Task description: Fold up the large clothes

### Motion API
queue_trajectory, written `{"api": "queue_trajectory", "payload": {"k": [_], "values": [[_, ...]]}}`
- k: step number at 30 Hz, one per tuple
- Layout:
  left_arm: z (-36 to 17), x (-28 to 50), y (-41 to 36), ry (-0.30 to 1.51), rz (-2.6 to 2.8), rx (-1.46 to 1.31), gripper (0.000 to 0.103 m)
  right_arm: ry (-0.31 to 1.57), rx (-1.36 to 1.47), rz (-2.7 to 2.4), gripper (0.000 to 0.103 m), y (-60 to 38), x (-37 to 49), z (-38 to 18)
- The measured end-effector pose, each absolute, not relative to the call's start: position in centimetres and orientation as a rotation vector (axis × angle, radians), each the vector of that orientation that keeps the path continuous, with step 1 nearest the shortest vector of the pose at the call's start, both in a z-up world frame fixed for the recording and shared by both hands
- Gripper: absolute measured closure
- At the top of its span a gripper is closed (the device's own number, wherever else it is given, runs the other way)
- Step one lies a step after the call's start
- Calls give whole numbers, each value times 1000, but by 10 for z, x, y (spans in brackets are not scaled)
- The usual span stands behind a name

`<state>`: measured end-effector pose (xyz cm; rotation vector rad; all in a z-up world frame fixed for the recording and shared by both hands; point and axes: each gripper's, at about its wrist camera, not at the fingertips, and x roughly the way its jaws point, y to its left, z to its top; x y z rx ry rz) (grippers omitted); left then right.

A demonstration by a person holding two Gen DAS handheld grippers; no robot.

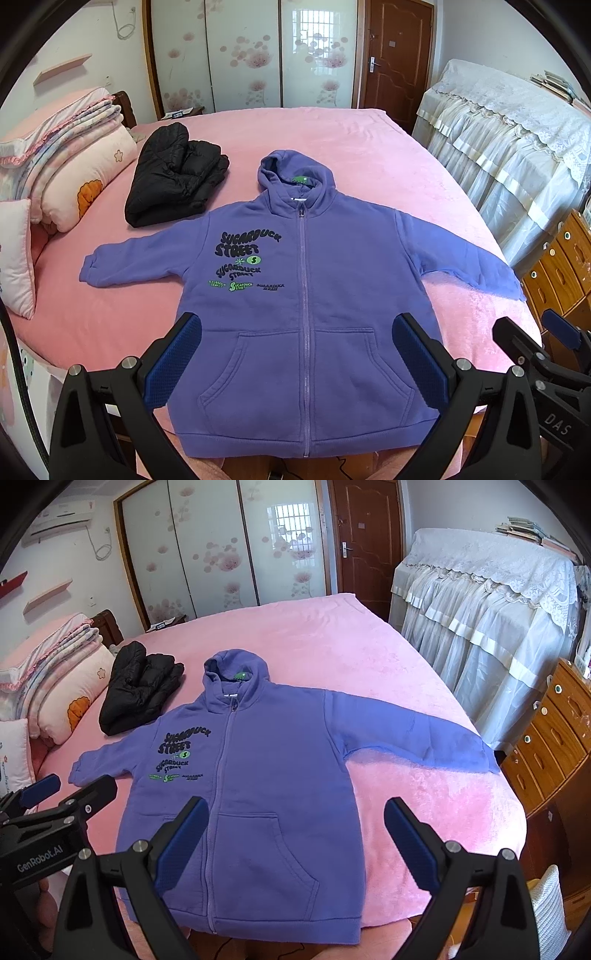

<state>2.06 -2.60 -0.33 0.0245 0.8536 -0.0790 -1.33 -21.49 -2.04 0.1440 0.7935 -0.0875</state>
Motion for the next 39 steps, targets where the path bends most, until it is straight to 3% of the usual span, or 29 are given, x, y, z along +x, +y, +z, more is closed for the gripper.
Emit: {"api": "queue_trajectory", "payload": {"k": [39], "values": [[-1,6,-15,894,-71,-36,1,679,130,-83,7,-212,-48,11]]}}
